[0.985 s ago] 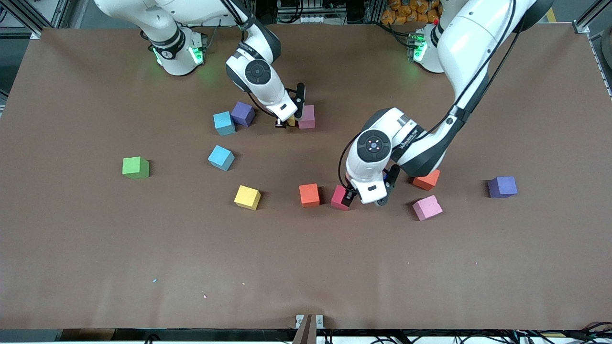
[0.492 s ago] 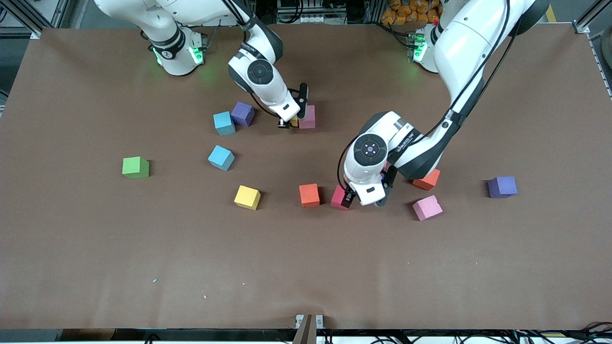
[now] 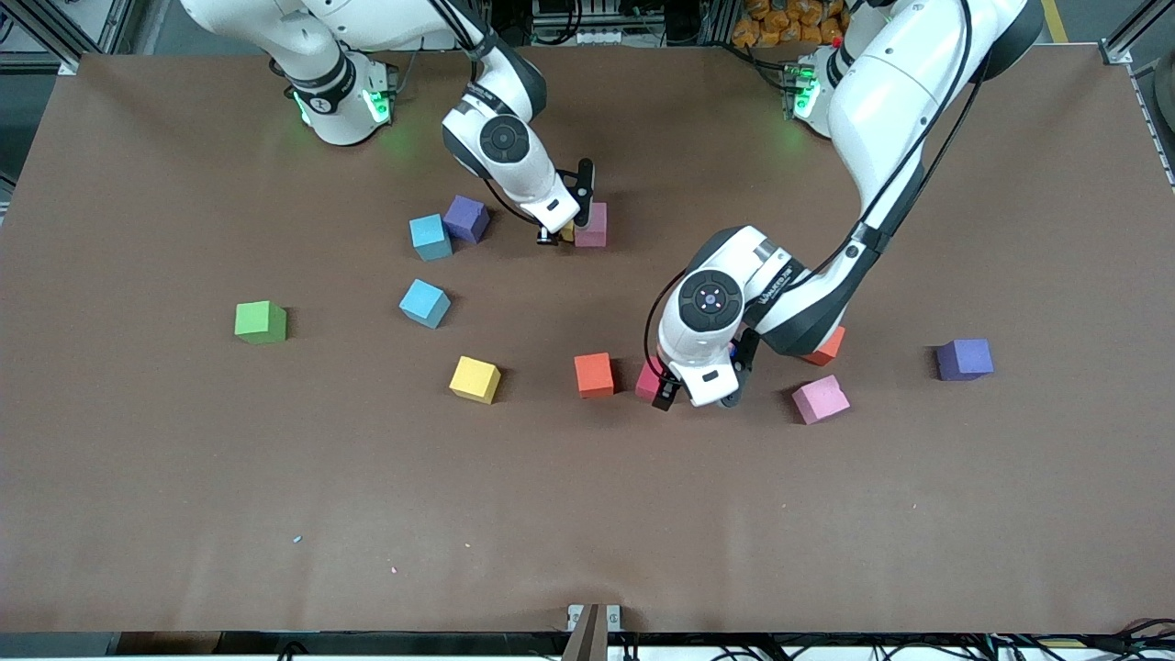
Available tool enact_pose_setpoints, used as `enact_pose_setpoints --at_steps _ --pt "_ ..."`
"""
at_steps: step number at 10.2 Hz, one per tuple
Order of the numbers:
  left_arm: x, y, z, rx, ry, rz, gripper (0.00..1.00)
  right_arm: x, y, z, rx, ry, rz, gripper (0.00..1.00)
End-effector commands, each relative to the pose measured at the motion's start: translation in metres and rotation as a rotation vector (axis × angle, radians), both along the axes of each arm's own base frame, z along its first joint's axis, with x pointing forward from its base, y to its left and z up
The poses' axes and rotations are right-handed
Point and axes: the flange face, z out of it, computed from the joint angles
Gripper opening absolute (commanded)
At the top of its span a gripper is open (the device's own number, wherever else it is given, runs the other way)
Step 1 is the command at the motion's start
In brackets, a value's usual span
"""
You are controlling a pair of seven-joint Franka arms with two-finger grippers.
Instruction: Arrange 11 blocks into digit 3
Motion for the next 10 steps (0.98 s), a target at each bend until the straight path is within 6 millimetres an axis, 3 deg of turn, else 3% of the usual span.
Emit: enact_pose_setpoints --at_steps 1,10 --pt "0.003 -0.004 -0.003 0.009 -0.011 0.003 1.00 0.002 0.005 -0.002 -0.007 -0.004 -0.004 0.00" --pt "0.000 -0.012 -0.020 0.000 -0.026 -0.022 1.00 0.007 0.010 -0.007 -0.007 -0.010 0.015 0.00"
